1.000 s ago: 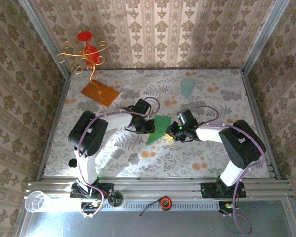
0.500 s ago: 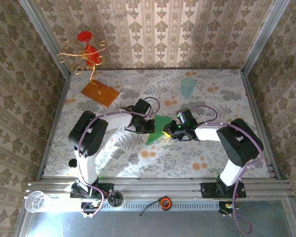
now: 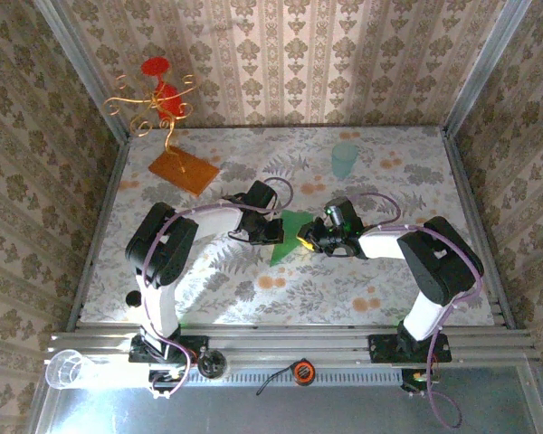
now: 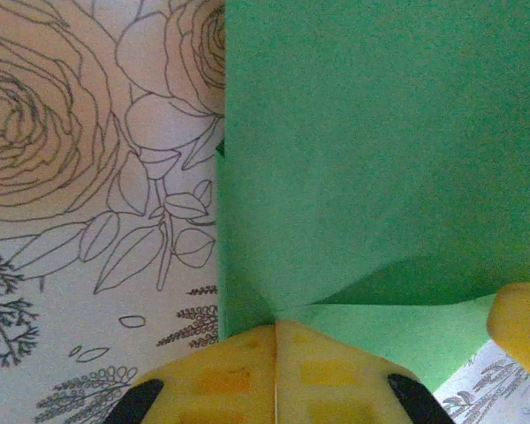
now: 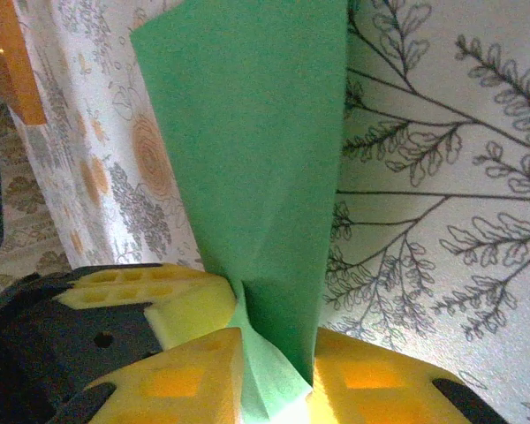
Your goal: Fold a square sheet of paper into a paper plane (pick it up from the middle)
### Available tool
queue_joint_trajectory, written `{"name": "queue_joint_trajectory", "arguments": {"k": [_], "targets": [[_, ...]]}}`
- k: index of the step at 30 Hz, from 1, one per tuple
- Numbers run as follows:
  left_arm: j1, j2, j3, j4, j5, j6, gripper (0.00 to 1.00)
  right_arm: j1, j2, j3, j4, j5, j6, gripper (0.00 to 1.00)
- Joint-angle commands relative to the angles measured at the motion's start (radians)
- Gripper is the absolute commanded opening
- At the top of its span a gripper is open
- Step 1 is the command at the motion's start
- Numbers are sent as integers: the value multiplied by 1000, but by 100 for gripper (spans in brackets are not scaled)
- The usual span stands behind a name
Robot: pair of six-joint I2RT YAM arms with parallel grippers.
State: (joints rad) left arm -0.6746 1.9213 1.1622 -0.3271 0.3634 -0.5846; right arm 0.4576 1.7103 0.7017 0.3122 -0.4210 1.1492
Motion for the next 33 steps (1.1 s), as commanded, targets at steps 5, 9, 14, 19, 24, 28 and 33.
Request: {"name": "queue_joint_trajectory", "arguments": {"k": [5, 9, 14, 19, 24, 28, 33], "targets": [[12, 28, -18, -82, -53, -2, 10, -22, -3, -31, 76, -24, -3, 25], [12, 27, -18, -82, -53, -2, 10, -22, 8, -53, 113, -9, 19, 24], [12, 25, -17, -82, -53, -1, 10, -21, 40, -54, 173, -42, 41, 23], [12, 21, -15, -84, -55, -1, 10, -20, 68, -47, 187, -69, 41, 23], [12, 19, -6, -82, -52, 2, 11, -20, 76, -44, 192, -78, 34, 23], [13, 15, 6, -86, -53, 6, 12, -20, 75, -39, 176, -77, 21, 19], [2, -72, -21, -7, -37, 17, 14, -20, 58, -40, 172, -72, 8, 10]]}}
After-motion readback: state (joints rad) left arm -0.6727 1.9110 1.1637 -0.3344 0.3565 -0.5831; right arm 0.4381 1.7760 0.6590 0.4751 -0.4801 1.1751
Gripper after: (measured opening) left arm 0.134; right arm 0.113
